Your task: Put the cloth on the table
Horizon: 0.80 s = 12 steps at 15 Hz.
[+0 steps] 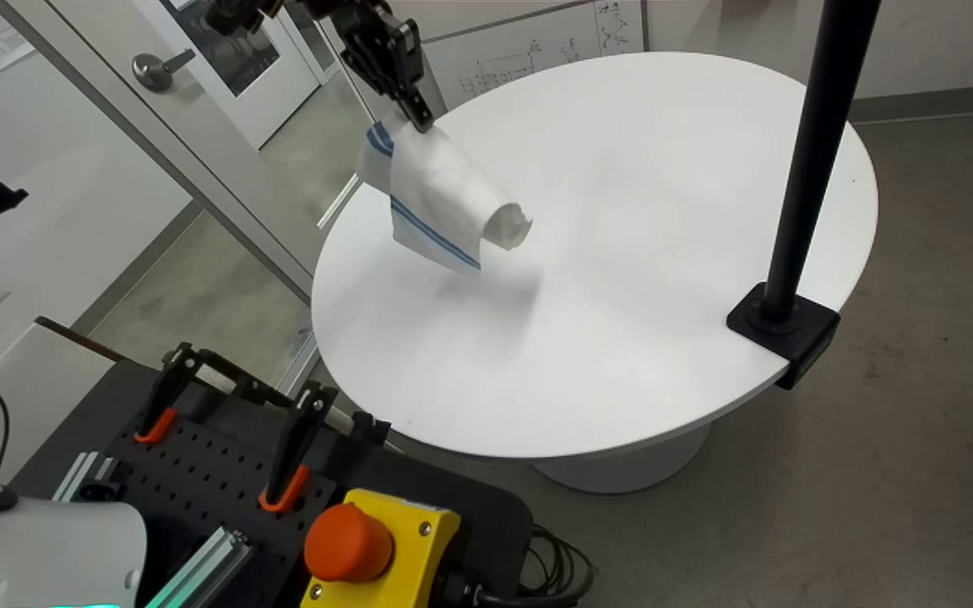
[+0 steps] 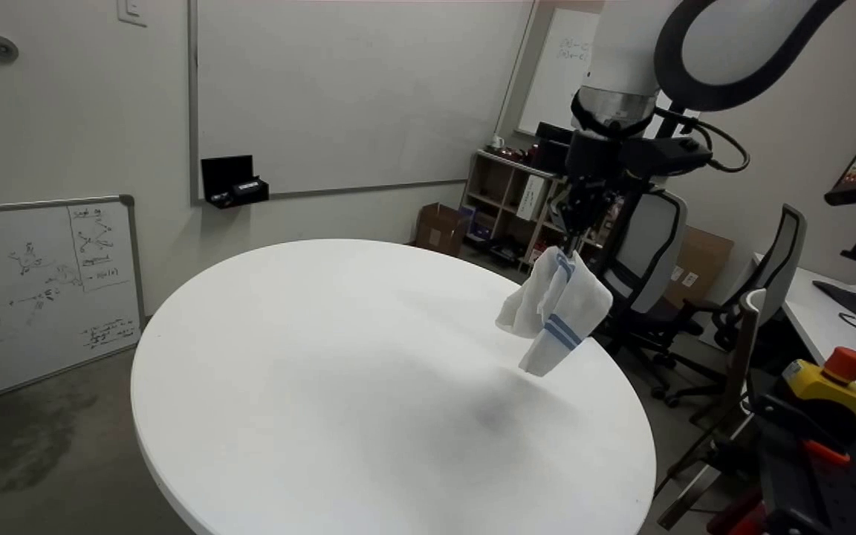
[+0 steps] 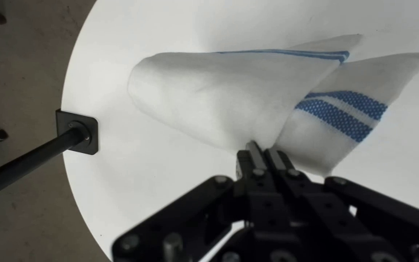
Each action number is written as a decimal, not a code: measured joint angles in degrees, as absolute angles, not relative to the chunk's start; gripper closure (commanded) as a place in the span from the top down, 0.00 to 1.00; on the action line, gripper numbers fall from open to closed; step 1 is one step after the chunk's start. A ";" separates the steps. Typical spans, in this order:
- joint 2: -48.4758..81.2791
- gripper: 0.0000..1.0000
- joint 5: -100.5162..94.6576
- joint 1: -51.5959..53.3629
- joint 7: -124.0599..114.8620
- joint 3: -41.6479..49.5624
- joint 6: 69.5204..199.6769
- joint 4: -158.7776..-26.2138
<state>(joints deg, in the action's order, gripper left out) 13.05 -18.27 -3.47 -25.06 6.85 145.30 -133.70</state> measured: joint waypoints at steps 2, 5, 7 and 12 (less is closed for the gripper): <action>15.12 0.03 -19.90 -2.53 -26.87 7.97 147.30 -133.48; 17.56 0.03 -21.24 -0.89 -28.41 9.80 149.36 -133.27; 18.69 0.06 -21.61 0.17 -28.81 10.93 150.30 -133.23; 20.28 0.46 -21.79 2.55 -29.32 13.24 151.23 -132.67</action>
<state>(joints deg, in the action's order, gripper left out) 20.28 -21.79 2.55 -29.32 13.24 151.23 -132.67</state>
